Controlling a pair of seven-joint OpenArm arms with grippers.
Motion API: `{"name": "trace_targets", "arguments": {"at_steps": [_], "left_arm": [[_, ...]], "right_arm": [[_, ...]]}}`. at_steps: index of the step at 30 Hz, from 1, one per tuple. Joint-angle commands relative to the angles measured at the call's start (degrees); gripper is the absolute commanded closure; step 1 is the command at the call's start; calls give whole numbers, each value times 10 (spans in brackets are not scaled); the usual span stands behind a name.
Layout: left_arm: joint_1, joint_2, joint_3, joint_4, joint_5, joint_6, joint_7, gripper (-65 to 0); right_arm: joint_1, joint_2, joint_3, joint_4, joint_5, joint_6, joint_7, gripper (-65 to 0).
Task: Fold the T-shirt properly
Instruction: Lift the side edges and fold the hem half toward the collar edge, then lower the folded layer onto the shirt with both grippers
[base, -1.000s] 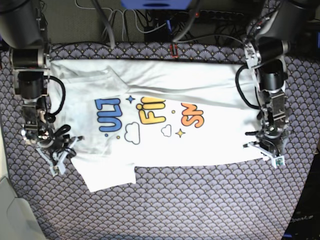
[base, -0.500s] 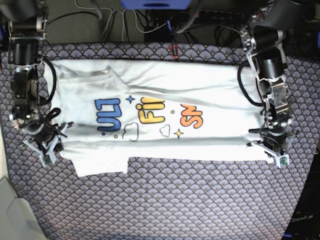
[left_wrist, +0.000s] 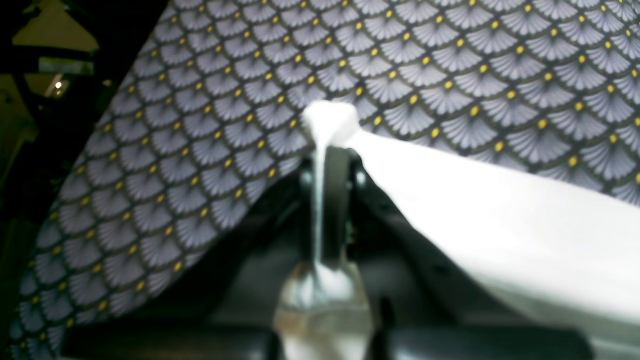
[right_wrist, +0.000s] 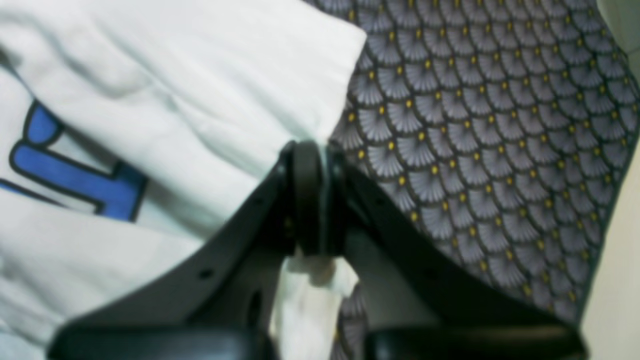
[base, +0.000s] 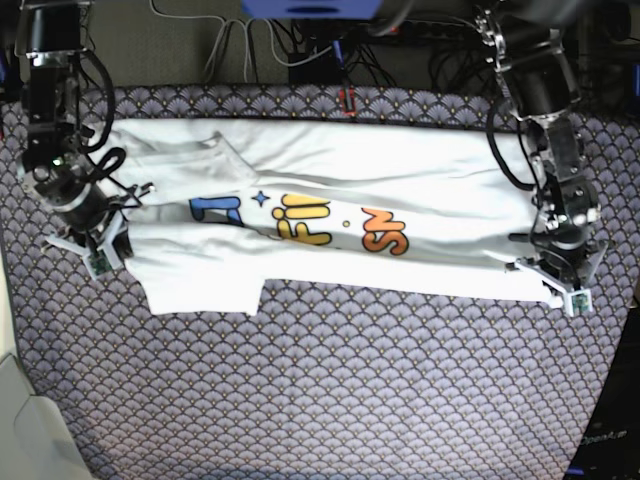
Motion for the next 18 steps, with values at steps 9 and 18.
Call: {"name": "trace_targets", "arguments": {"at_steps": [9,18], "left_arm": [[52,-1,-58,118,-40,2,38,-6],[127,-1,-64,141,-80,2,48,-6]], "right_arm": [[-48,3,70,30,2,62,14,0],[-98,1,70,31,2,63,17,0]]}}
